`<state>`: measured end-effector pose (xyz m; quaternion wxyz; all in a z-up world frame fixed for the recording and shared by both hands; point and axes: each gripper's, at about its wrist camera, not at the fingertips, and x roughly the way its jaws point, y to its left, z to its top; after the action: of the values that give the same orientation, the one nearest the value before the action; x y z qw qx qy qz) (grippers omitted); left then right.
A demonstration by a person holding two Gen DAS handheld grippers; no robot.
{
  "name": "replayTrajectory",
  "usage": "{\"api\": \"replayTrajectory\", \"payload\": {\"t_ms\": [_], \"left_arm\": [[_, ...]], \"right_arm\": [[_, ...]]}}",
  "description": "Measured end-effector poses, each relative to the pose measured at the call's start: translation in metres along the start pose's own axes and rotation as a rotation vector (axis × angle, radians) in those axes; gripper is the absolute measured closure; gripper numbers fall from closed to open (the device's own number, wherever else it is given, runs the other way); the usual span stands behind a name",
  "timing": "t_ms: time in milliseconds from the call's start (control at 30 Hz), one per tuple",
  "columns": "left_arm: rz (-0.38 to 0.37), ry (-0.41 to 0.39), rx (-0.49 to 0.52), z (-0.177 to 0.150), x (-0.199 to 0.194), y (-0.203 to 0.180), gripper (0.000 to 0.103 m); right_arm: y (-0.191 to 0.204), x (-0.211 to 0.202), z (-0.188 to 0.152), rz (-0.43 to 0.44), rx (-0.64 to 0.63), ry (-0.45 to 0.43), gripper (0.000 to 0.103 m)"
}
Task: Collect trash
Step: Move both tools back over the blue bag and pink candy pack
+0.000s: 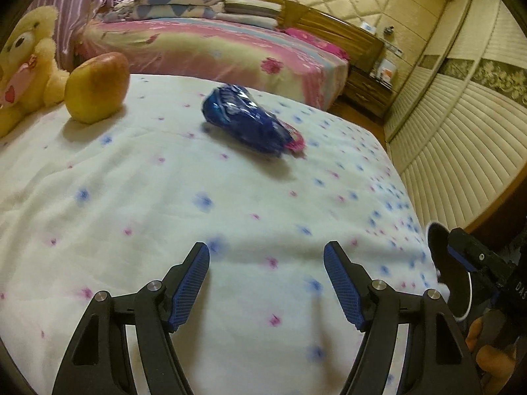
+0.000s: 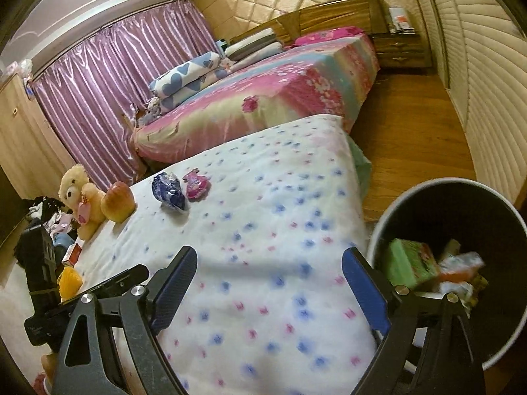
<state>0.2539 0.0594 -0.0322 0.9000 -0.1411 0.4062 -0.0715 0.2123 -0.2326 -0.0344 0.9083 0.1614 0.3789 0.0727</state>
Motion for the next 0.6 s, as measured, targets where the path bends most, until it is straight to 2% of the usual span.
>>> {"api": "replayTrajectory", "payload": {"t_ms": [233,467,600], "left_arm": [[-0.002,-0.019,-0.038,0.03,0.02,0.006,0.031],[0.005,-0.02,-0.047,0.064,0.062,-0.002,0.03],[0.025,-0.026,-0.039,0.076,0.083,0.001,0.035]], "right_arm": [[0.018,0.035,0.023,0.037,-0.024,0.003,0.012],[0.018,0.061,0.038,0.044,-0.017,0.016,0.012],[0.012,0.074,0.044,0.039,0.005,0.026,0.012]]}}
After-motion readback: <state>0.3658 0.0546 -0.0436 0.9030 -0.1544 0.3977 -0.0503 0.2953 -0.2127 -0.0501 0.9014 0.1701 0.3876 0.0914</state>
